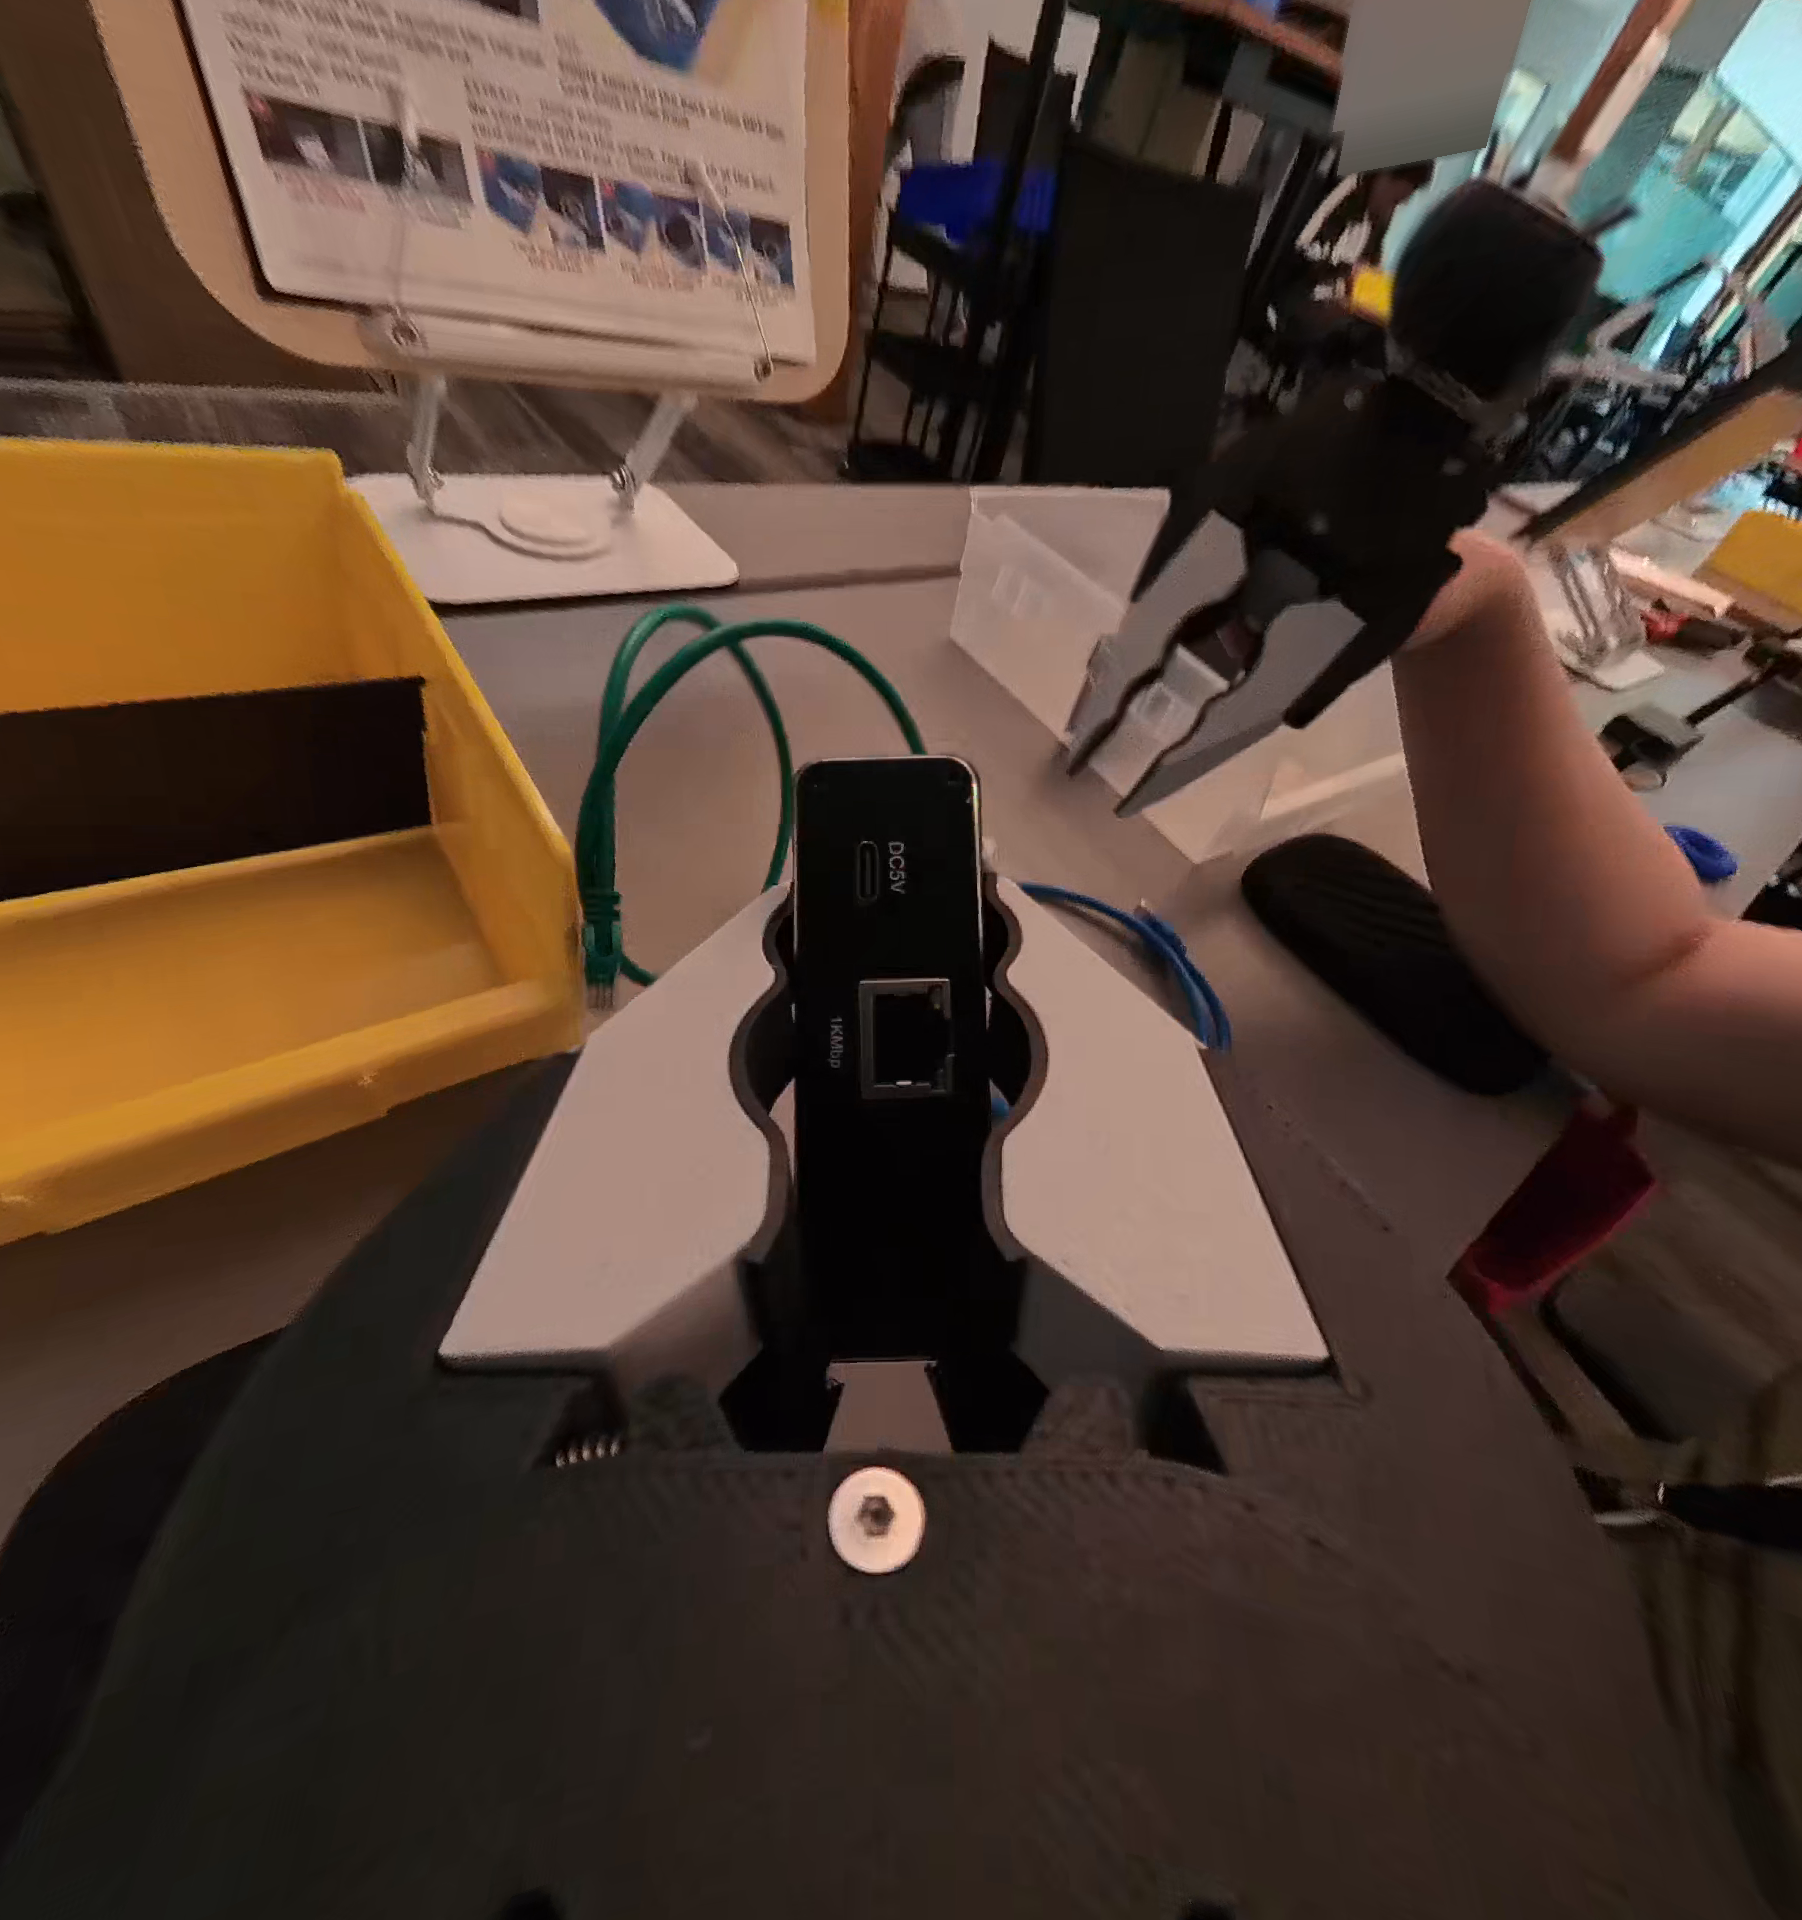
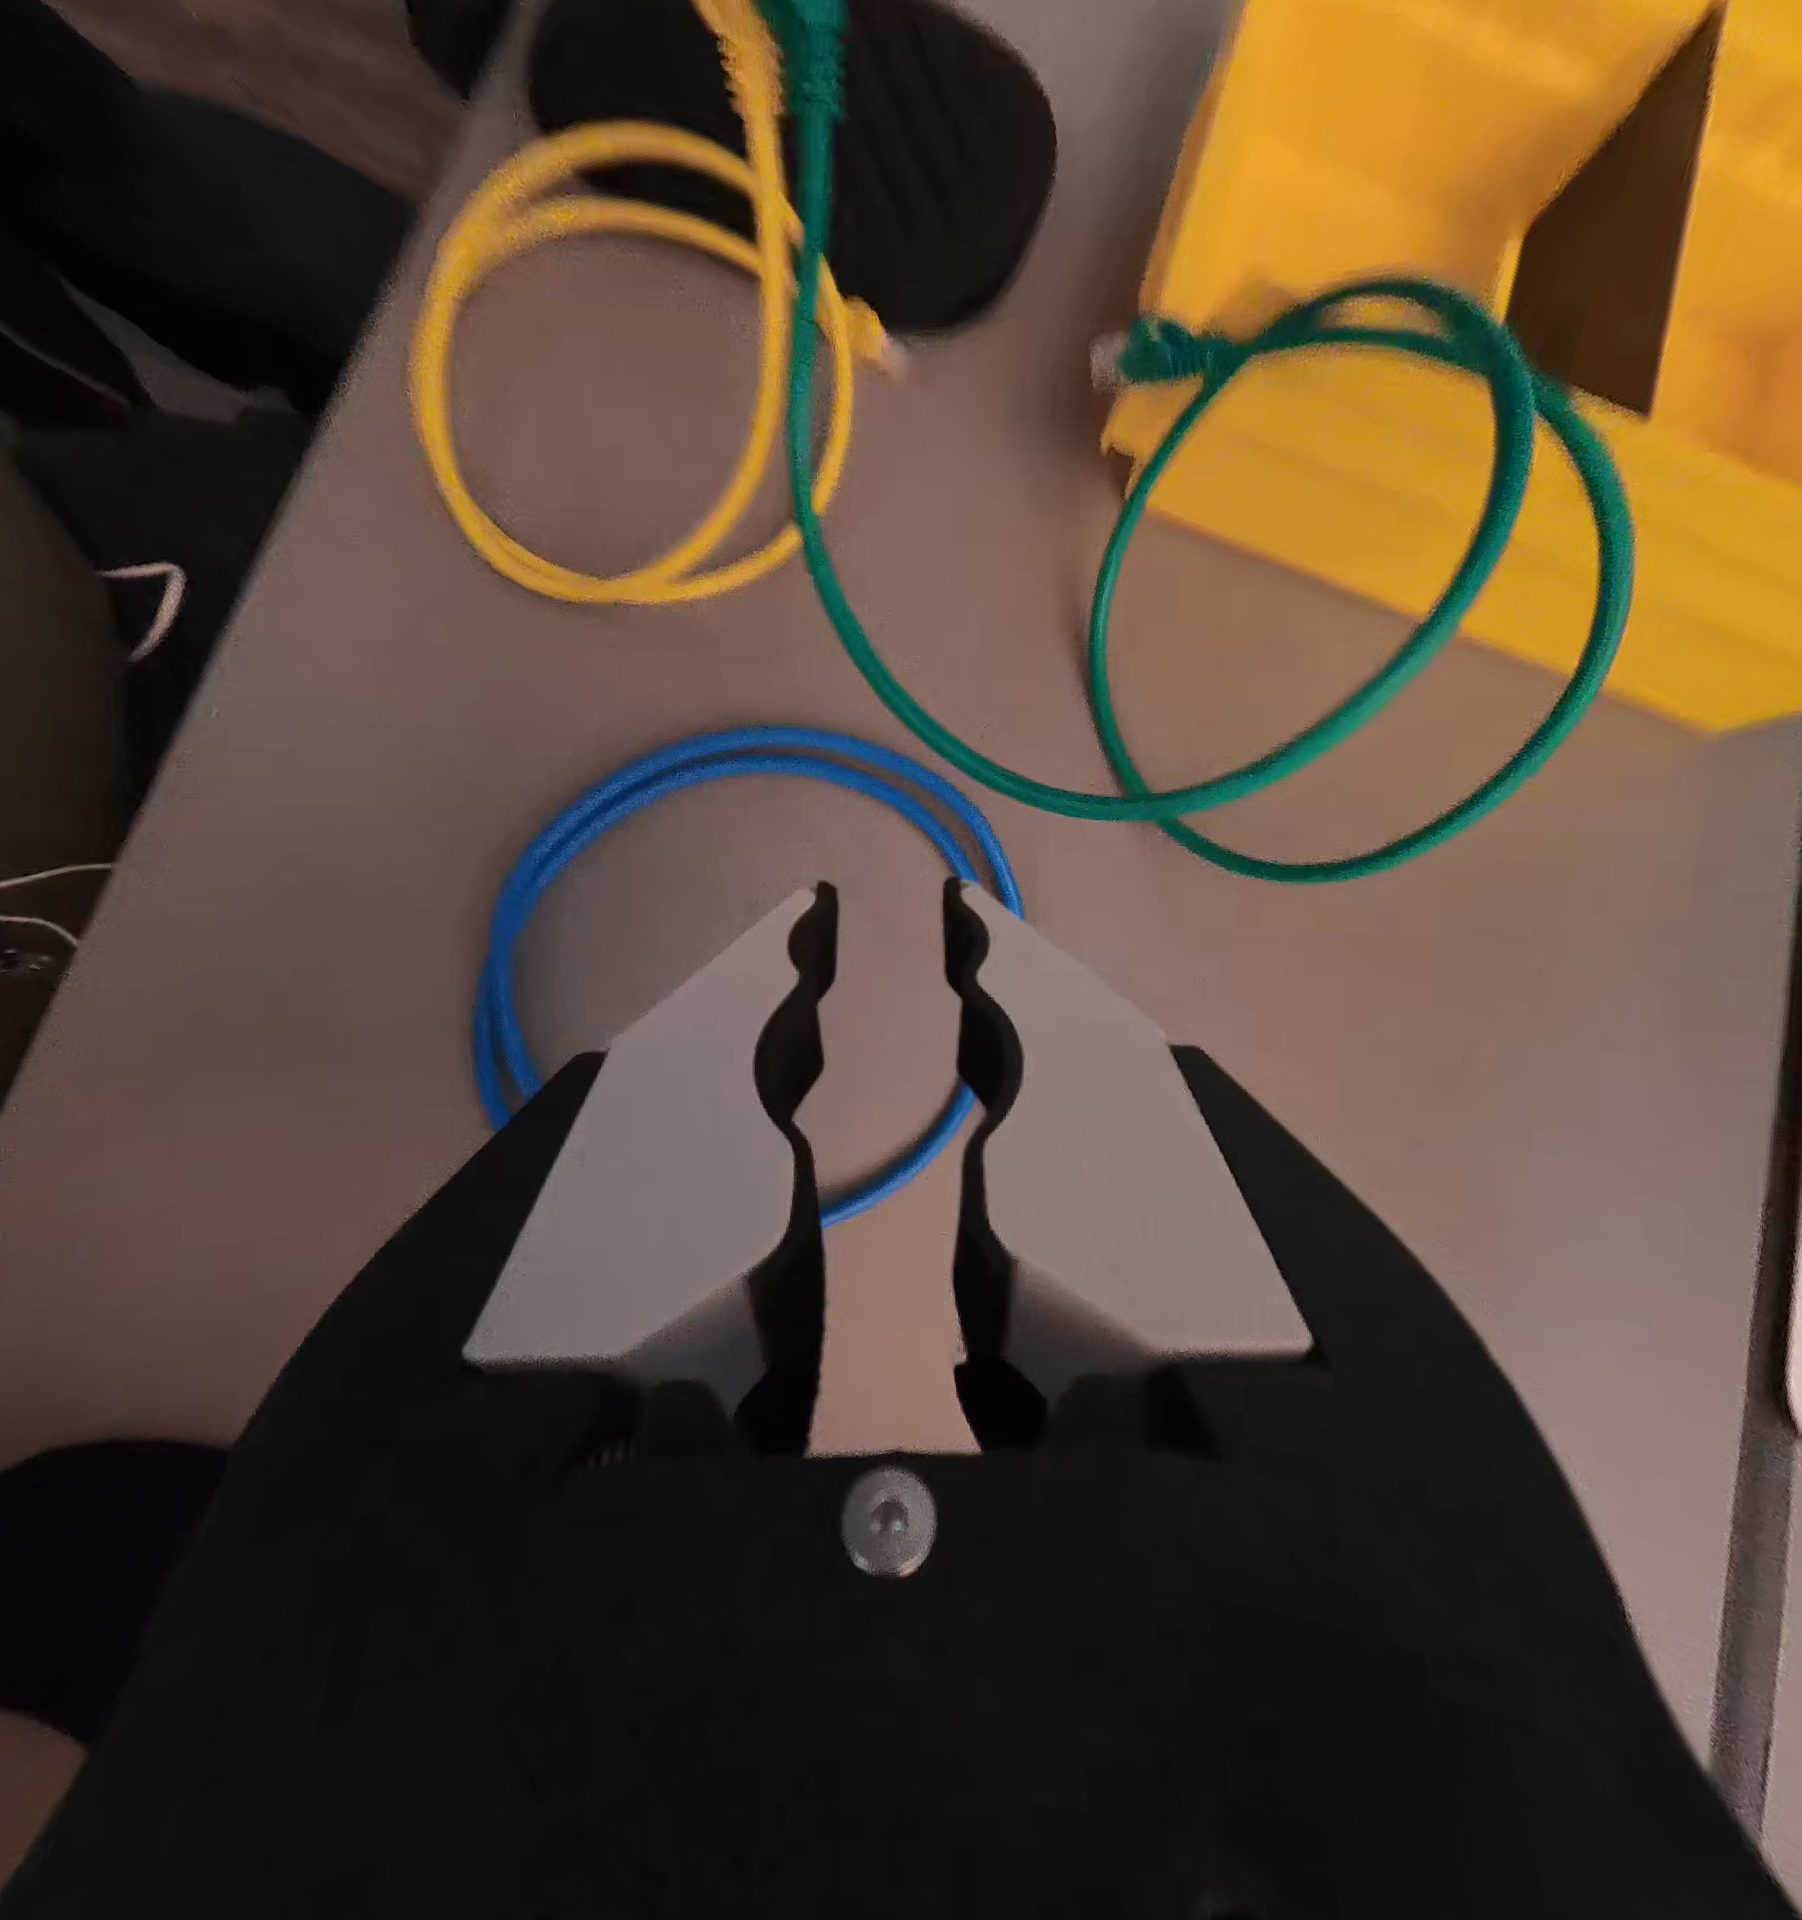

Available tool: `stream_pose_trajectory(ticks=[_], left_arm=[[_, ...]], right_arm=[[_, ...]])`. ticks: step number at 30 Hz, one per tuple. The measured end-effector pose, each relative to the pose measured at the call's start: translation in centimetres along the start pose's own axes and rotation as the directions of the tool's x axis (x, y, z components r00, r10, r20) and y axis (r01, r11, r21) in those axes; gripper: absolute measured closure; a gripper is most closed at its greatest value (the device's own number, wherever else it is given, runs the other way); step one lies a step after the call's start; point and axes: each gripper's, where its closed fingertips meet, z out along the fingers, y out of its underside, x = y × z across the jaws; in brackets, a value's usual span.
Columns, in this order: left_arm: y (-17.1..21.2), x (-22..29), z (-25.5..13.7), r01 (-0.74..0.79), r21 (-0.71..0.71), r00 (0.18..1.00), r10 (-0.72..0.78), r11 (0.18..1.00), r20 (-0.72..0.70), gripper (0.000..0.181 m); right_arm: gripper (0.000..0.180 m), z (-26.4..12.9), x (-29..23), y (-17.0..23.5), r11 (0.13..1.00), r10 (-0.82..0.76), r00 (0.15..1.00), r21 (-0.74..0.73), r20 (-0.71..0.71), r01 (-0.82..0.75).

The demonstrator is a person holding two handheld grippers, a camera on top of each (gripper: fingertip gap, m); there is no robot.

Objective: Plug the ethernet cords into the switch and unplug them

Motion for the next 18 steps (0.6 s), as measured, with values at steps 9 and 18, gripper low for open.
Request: stream_pose_trajectory(ticks=[9, 18], left_arm=[[4.6, 3.2, 3.8, -0.283, -0.250, 0.958, 0.262, 0.926, -0.114, 0.149], [3.0, 6.6, 5.1, -0.446, -0.233, 0.887, 0.392, 0.864, -0.244, 0.143]], right_arm=[[0.125, 2.5, -2.7, -9.0, 0.934, -0.043, 0.996, 0.356, 0.081, 0.011], [0.147, 6.0, -4.5, -9.3, 0.957, -0.023, 0.987, 0.290, 0.158, -0.024]])
